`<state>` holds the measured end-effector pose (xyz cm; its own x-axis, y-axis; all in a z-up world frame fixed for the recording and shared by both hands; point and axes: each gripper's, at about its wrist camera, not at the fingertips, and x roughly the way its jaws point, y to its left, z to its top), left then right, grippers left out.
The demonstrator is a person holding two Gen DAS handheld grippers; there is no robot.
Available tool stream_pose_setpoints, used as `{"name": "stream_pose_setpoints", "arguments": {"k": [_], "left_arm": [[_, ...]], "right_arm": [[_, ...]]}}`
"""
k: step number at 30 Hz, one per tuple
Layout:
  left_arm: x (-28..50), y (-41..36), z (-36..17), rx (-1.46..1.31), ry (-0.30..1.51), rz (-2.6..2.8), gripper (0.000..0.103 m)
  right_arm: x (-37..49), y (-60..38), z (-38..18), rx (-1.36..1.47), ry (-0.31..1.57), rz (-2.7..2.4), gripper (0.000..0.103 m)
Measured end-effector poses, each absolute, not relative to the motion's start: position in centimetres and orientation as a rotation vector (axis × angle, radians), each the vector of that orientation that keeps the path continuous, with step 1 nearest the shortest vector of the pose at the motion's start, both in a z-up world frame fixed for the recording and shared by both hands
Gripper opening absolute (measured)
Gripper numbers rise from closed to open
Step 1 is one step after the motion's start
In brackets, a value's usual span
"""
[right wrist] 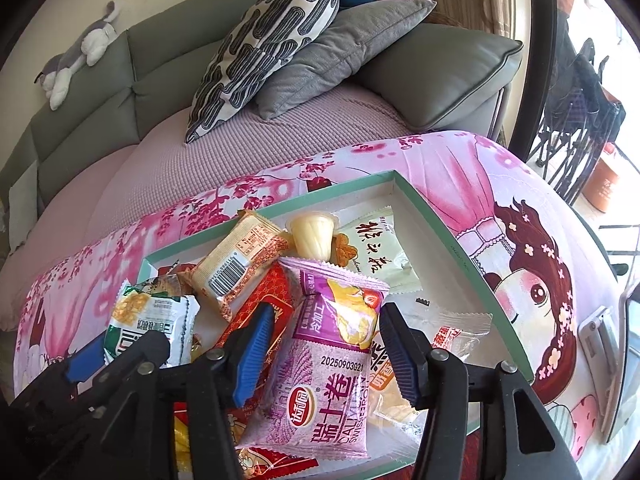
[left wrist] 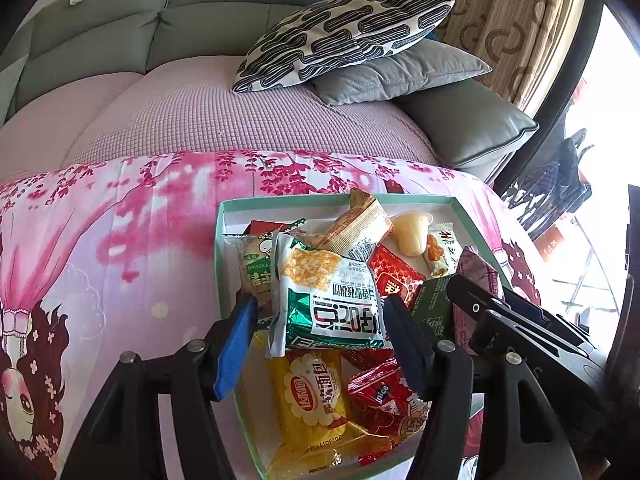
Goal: Organize snacks
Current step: 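Lower both held snacks into the tray and open both grippers, then pull both grippers back from the tray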
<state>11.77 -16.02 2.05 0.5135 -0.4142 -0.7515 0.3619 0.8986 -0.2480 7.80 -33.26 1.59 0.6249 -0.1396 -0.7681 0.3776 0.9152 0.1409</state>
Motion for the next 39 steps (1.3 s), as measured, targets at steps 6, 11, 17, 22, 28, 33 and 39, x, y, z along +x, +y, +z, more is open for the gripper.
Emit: {"name": "stream_pose_setpoints", "arguments": {"k": [6, 11, 17, 22, 28, 33, 39], "left_arm": [[11.9, -16.4, 1.6, -0.055, 0.929, -0.475, 0.060], [11.9, -17.6, 1.0, -0.020, 0.941, -0.492, 0.043], [12.0, -18.5, 0.8, 0.005, 0.950, -0.501, 0.040], [11.5, -18.0, 1.8, 0.016, 0.935, -0.495, 0.040], [11.3, -16.4, 2.9, 0.002, 0.906, -0.450, 0.040], [11.7, -15.4, 2.8, -0.008, 0.917, -0.398, 0.057], [11.9, -14.2, 2.3, -0.009, 0.932, -0.346, 0.072]], "right_arm": [[7.8, -33.4, 1.4, 0.306, 0.856, -0.306, 0.059], [7.9, -33.6, 1.1, 0.311, 0.856, -0.297, 0.059], [8.0, -34.0, 0.9, 0.349, 0.846, -0.263, 0.044], [8.3, -34.4, 0.8, 0.382, 0.817, -0.255, 0.042], [9.0, -34.0, 0.6, 0.371, 0.799, -0.242, 0.042], [9.2, -34.1, 0.3, 0.359, 0.828, -0.255, 0.048], [8.9, -34.3, 0.2, 0.329, 0.860, -0.294, 0.069]]}}
